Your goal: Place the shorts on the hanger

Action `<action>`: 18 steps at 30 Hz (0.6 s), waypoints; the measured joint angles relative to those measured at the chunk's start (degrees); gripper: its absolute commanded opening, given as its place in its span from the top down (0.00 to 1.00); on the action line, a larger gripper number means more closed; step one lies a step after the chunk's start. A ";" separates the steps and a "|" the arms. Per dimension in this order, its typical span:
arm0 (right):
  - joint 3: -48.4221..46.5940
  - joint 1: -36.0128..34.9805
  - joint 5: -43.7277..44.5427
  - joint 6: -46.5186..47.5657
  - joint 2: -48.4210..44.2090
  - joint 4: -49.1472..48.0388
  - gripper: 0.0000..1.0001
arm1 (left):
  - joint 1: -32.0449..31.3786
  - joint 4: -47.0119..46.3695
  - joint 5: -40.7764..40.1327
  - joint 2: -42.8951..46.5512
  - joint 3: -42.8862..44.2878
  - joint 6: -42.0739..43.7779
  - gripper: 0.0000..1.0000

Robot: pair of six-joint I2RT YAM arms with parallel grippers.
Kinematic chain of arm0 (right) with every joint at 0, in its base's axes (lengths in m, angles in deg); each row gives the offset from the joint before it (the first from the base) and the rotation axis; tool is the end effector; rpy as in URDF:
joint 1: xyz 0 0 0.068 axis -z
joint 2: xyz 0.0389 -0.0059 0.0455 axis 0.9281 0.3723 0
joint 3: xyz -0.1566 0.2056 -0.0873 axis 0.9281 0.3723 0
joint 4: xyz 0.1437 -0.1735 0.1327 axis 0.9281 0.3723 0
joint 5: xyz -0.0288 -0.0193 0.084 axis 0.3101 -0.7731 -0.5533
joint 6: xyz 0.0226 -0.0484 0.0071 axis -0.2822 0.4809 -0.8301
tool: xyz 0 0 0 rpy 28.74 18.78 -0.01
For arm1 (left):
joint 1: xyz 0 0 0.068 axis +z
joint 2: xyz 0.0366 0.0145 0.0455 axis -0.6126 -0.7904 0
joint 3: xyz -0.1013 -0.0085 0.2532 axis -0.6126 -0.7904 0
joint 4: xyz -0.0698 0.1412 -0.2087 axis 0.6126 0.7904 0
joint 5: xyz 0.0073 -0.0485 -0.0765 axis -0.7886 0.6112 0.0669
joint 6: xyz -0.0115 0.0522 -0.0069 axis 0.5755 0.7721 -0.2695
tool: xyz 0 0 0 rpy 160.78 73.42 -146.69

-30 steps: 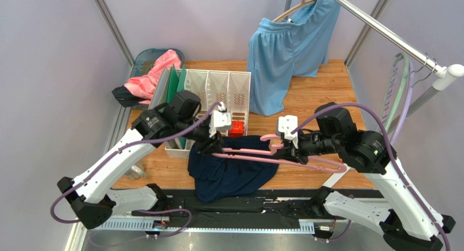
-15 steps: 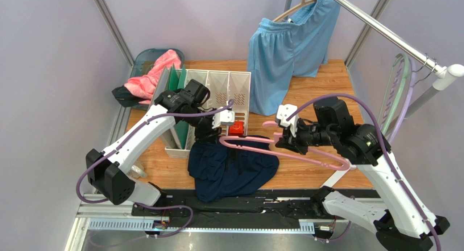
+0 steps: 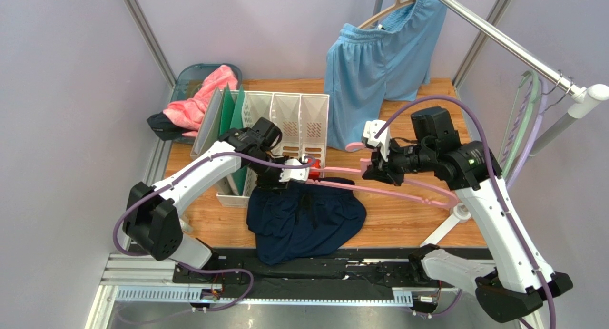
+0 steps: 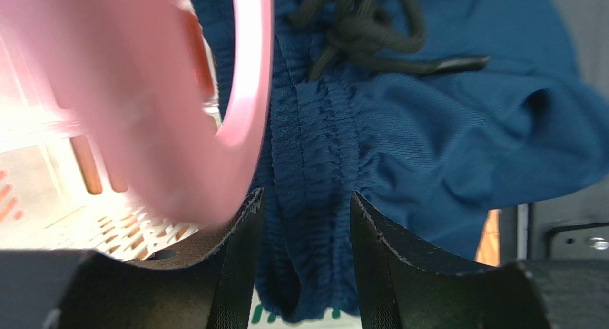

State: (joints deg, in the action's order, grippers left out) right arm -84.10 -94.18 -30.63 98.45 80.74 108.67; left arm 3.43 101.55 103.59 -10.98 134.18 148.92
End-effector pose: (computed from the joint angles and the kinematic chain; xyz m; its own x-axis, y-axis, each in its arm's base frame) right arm 0.1417 0.0921 0.4128 -0.1262 -0.6027 -0.7879 -0.9656 0.2566 -0.0416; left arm 0.2207 -0.1718 0.2721 0.1494 0.8179 -0.5557 0.9872 -0.1549 0.0374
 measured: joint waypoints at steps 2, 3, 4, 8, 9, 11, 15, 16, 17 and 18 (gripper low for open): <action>-0.70 0.13 -0.85 1.44 1.44 0.33 1.00 | 0.00 -1.42 -1.14 -0.39 -1.64 0.66 0.50; -0.90 0.17 -1.18 2.12 2.03 0.44 1.00 | 0.00 -1.75 -1.51 -0.46 -2.05 0.98 0.58; -1.18 0.26 -1.42 2.84 2.75 0.63 1.00 | 0.00 -2.08 -1.86 -0.46 -2.40 1.44 0.63; -3.15 0.26 -2.54 5.51 5.77 1.75 1.00 | 0.00 -2.25 -2.12 0.44 -2.93 3.61 0.93; -3.58 0.26 -3.04 5.99 6.29 2.03 1.00 | -0.04 -2.21 -2.05 1.55 -3.54 4.31 0.97; -4.35 0.31 -3.74 6.75 7.06 2.82 1.00 | -0.50 -2.12 -1.88 4.68 -5.05 5.18 1.00; -6.23 0.31 -4.48 8.26 8.55 4.37 1.00 | -3.65 -2.05 -2.49 13.09 -8.85 6.51 1.00; -6.84 0.31 -4.81 8.68 8.96 4.57 1.00 | -4.76 -2.05 -2.84 15.10 -9.86 6.91 1.00; -7.58 0.31 -5.05 8.98 9.49 4.72 1.00 | -5.84 -1.99 -3.19 16.92 -10.80 7.21 1.00; -8.13 0.31 -5.35 9.40 9.79 5.01 1.00 | -6.73 -1.97 -3.52 18.25 -11.58 7.48 1.00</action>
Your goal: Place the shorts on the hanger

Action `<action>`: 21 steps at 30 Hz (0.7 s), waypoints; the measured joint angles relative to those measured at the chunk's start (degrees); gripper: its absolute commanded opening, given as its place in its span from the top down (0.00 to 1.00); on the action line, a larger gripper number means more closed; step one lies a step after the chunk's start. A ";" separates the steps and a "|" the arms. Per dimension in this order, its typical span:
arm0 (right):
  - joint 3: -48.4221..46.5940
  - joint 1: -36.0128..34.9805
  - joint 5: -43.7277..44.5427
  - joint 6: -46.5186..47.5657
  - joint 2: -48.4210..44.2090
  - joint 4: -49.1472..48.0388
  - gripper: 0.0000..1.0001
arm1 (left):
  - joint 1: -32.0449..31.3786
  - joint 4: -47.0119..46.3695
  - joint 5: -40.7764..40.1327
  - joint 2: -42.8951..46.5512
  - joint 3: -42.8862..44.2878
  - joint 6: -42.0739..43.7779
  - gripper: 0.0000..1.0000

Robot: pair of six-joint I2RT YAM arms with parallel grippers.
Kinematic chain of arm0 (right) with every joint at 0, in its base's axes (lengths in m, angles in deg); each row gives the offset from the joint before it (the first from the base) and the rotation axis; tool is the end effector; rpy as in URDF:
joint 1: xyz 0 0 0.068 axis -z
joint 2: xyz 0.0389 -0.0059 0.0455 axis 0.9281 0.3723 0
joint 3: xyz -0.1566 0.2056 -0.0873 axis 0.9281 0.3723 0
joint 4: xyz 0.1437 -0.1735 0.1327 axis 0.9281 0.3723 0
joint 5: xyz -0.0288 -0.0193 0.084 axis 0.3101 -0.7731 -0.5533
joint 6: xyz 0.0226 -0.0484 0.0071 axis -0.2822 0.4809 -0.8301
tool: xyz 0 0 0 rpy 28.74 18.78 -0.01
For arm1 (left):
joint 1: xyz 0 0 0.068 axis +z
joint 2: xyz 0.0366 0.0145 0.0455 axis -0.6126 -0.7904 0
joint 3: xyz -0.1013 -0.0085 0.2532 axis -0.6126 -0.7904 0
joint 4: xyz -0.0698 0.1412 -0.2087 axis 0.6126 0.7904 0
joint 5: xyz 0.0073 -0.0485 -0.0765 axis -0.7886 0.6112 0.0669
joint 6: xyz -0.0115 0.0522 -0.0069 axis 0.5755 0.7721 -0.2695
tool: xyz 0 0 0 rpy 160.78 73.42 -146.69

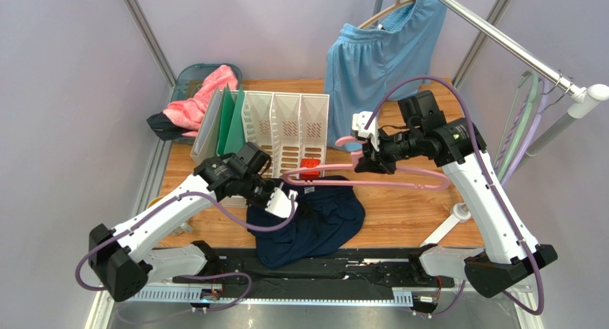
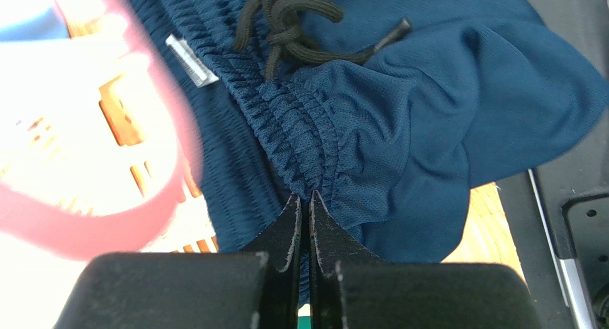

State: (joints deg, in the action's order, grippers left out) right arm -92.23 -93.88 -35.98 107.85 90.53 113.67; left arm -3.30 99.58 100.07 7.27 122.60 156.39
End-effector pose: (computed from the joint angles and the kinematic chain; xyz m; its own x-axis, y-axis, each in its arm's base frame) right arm 0.1723 0.1088 0.4192 -0.0402 -0.6245 -0.7800 -0.9939 0.1051 -0.0330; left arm 0.1497 -0.1509 0.2854 0.4312 0.7320 -0.5274 0.9021 -0.3388 0.2674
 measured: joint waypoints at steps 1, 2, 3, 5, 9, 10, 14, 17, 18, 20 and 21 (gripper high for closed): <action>-0.83 0.00 -0.39 0.42 0.52 0.61 1.00 | -1.05 0.00 -0.50 1.33 -0.85 0.31 1.00; -1.36 0.00 -0.74 0.74 0.81 0.85 1.00 | -1.40 0.02 -0.70 1.79 -1.16 0.37 1.00; -1.95 0.00 -1.51 1.20 1.14 1.25 1.00 | -1.86 -0.02 -1.14 2.29 -1.64 0.42 1.00; -2.43 -0.37 -2.21 2.14 1.46 1.68 1.00 | -2.05 -0.07 -1.57 2.36 -1.88 0.39 1.00; -1.86 -2.60 -2.58 4.26 1.75 2.01 1.00 | -2.67 -0.63 -2.43 2.78 -1.92 0.26 1.00; -1.42 -3.04 -2.60 4.55 1.75 2.12 1.00 | -2.86 -0.68 -2.54 3.06 -1.92 0.26 1.00; 0.79 -4.66 -2.25 5.07 2.56 2.21 1.00 | -4.94 -0.85 -3.52 5.33 -2.27 0.31 1.00; 1.07 -4.94 -2.19 5.05 4.57 2.16 1.00 | -6.99 -0.46 -4.04 7.13 -2.45 0.37 1.00; 1.07 -4.94 -2.16 5.03 5.14 2.10 1.00 | -7.39 -0.42 -4.11 7.43 -2.45 0.39 1.00; 1.07 -4.96 -2.27 5.01 6.71 2.03 1.00 | -8.33 -0.26 -4.46 7.87 -2.45 0.46 1.00; 1.07 -4.98 -2.29 4.98 7.13 2.01 1.00 | -8.50 -0.20 -4.59 7.87 -2.45 0.46 1.00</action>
State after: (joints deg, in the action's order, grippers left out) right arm -91.15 -98.86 -38.28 112.83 97.66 115.68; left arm -11.81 99.38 95.48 15.14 120.15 156.85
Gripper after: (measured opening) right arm 0.038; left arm 0.007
